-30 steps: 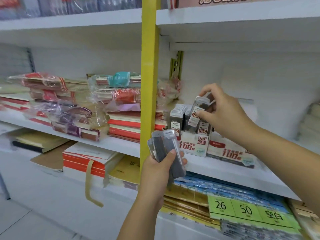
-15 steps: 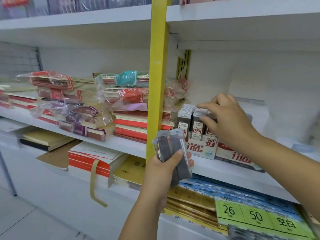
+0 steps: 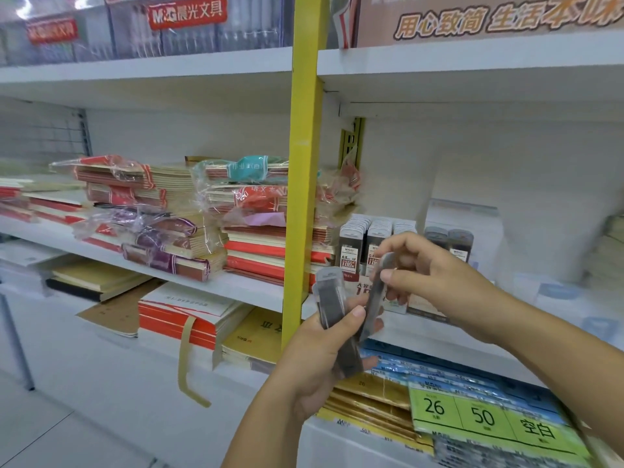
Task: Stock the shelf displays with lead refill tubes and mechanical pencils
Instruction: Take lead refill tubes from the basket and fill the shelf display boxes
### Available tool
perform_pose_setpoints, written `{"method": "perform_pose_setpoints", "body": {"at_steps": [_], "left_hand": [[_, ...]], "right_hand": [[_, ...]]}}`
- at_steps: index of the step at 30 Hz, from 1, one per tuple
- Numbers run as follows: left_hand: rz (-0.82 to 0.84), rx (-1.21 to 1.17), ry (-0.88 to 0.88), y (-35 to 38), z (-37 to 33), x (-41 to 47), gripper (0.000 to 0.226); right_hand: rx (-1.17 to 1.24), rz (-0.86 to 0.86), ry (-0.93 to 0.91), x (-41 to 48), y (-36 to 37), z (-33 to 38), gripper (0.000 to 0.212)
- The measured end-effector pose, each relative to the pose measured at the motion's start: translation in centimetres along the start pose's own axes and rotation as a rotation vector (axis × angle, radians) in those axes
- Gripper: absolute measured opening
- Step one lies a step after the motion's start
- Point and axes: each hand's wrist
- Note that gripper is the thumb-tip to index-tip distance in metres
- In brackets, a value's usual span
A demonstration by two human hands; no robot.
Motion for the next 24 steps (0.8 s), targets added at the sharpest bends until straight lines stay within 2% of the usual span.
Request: {"method": "perform_pose_setpoints", "body": {"at_steps": [2, 7, 11, 16, 18, 19, 21, 24], "left_hand": [[0.003, -0.021, -0.004, 0.1, 0.1, 0.0, 0.036], [-0.131, 0.126, 0.097, 0.3, 0.1, 0.0, 0.017], [-0.177, 0.150, 0.130, 0.5, 0.3, 0.1, 0.016], [-0.168, 0.097, 0.142, 0.5, 0.3, 0.5, 0.019], [-0.195, 0.117, 0.152, 0.3, 0.2, 0.5, 0.013], [-0.208, 0.153, 0.154, 0.2, 0.1, 0.4, 0.008], [-0.226, 0.223, 0.153, 0.2, 0.0, 0.6, 0.013], [-0.212, 0.216, 0.156, 0.8, -0.4, 1.0, 0.022]], "right_hand": [[0.012, -0.022, 0.005, -0.1, -0.2, 0.0, 0.012], [0.074, -0.098, 0.074, -0.4, -0.4, -0.9, 0.030], [0.085, -0.184, 0.091, -0.4, -0.1, -1.3, 0.023], [-0.079, -0.337, -0.043, 0.0, -0.7, -0.4, 0.016], [-0.113, -0.414, -0.125, 0.4, -1.8, 0.4, 0.016], [-0.108, -0.442, -0.164, 0.6, -2.5, 0.9, 0.018], [-0.148, -0.484, -0.224, 0.9, -4.4, 1.7, 0.028], [-0.360, -0.522, -0.238, 1.2, -7.6, 1.9, 0.036]]}}
Point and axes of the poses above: each hand's wrist, its own x-axis towards the middle knuckle, its own y-axis out of the palm, z = x × y, and after that the axes turned 9 degrees about -y, right-handed
